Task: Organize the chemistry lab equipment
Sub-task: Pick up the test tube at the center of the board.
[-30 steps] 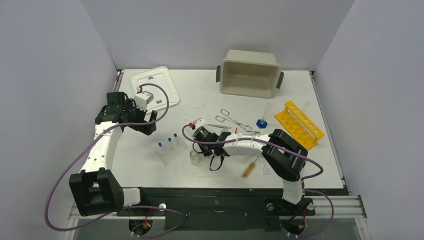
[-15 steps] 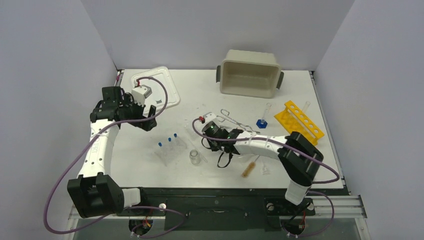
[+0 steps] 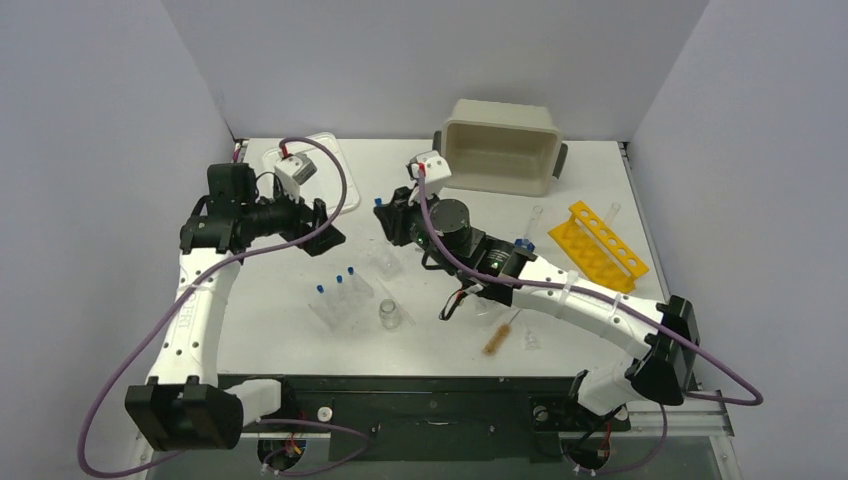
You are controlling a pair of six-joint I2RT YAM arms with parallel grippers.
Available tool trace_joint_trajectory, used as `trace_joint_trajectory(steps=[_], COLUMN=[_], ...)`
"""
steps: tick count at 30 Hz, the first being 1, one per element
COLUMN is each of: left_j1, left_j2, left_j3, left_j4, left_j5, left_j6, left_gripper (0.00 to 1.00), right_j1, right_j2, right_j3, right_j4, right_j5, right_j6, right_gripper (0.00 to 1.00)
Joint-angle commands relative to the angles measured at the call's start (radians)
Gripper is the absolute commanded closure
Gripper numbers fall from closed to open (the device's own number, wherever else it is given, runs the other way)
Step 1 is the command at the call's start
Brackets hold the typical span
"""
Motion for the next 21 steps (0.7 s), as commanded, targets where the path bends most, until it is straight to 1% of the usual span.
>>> trace_joint_trajectory(steps=[1, 4, 8, 14, 16, 18, 19, 21], left_j1=[-0.054, -0.058, -0.059, -0.070, -0.072, -0.076, -0.077, -0.082], left_j2=[-0.084, -0.093, -0.101, -0.099, -0.097, -0.093, -0.091, -0.086], left_j3=[0.000, -0.018, -0.032, -0.053, -0.064, -0.072, -0.074, -0.074], left_j4=[0.107, 0.175, 0.237, 0.258, 0.279, 0.303, 0.308, 0.314], left_j5=[0.104, 0.148, 0.199, 0.246, 0.252, 0.257, 0.257, 0.251], left_j6=[-0.075, -0.163, -0.246, -0.275, -0.305, -0.337, -0.348, -0.352], left_gripper=[0.03, 0.03, 0.04, 0.03, 0.01, 0.08, 0.13, 0.21], right_j1=[0.047, 0.048, 0.046, 0.045, 0.044, 0.047, 0.047, 0.049], right_j2=[0.070, 0.116, 0.158, 0.162, 0.165, 0.171, 0.175, 0.180], right_j3=[0.094, 0.137, 0.179, 0.156, 0.149, 0.146, 0.143, 0.136], right_j4=[0.134, 0.194, 0.204, 0.253, 0.279, 0.304, 0.323, 0.350], right_j5=[0.000, -0.005, -0.033, -0.017, -0.023, -0.030, -0.036, -0.043], right_j6=[0.075, 0.145, 0.187, 0.212, 0.223, 0.233, 0.239, 0.240], right_gripper=[1.00, 1.00, 1.00, 1.00, 1.00, 1.00, 1.00, 1.00])
